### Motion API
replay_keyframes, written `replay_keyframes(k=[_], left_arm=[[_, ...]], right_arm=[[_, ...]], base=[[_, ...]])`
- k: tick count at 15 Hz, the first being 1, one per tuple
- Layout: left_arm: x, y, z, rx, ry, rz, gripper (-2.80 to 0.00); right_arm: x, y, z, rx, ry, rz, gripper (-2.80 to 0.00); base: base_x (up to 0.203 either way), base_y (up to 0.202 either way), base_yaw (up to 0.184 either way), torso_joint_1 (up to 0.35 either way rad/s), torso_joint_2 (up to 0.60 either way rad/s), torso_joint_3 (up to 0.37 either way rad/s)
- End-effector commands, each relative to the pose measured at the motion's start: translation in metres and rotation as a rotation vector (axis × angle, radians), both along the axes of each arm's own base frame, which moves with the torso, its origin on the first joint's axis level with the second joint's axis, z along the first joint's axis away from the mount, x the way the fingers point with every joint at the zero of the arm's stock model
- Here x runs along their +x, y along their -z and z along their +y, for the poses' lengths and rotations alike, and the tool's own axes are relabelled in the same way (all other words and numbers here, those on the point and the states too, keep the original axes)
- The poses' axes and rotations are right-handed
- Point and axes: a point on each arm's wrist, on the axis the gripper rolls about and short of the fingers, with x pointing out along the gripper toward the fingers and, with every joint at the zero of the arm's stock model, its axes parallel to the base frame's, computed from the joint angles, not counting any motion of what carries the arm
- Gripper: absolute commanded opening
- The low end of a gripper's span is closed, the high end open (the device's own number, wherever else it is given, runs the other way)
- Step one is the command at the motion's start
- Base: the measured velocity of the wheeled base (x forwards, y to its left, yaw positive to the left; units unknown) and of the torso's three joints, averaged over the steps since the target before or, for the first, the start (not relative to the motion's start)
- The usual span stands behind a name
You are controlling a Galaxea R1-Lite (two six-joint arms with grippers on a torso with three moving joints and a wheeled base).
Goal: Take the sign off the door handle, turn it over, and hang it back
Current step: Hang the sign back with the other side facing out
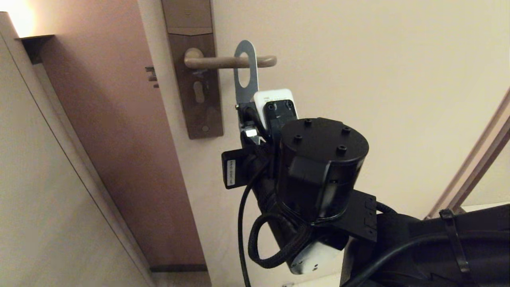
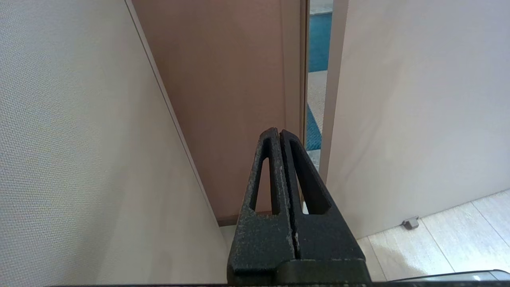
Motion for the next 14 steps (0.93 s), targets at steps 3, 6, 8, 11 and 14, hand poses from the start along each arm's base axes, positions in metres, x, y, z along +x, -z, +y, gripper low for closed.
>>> replay_keyframes(k=[3, 6, 8, 11, 14], left_arm=[[0.0, 0.0, 0.0, 0.0, 0.0, 0.002, -2.8], [0.0, 0.0, 0.0, 0.0, 0.0, 0.002, -2.8], [0.0, 0.0, 0.0, 0.0, 0.0, 0.002, -2.8], [0.0, 0.0, 0.0, 0.0, 0.0, 0.002, -2.8], [0.0, 0.0, 0.0, 0.0, 0.0, 0.002, -2.8]], right_arm=[[-0.009, -0.008, 0.01, 0.048, -0.024, -0.024, -2.8], [-0.008, -0.003, 0.017, 0.065, -0.03, -0.032, -2.8], [-0.009, -0.001, 0.026, 0.075, -0.041, -0.037, -2.8], [-0.011, 0.0, 0.039, 0.095, -0.06, -0.046, -2.8], [-0.013, 0.001, 0.042, 0.097, -0.066, -0.046, -2.8]], base=[[0.0, 0.0, 0.0, 0.0, 0.0, 0.0], [0.0, 0.0, 0.0, 0.0, 0.0, 0.0], [0.0, 0.0, 0.0, 0.0, 0.0, 0.0], [0.0, 0.0, 0.0, 0.0, 0.0, 0.0], [0.0, 0.0, 0.0, 0.0, 0.0, 0.0]])
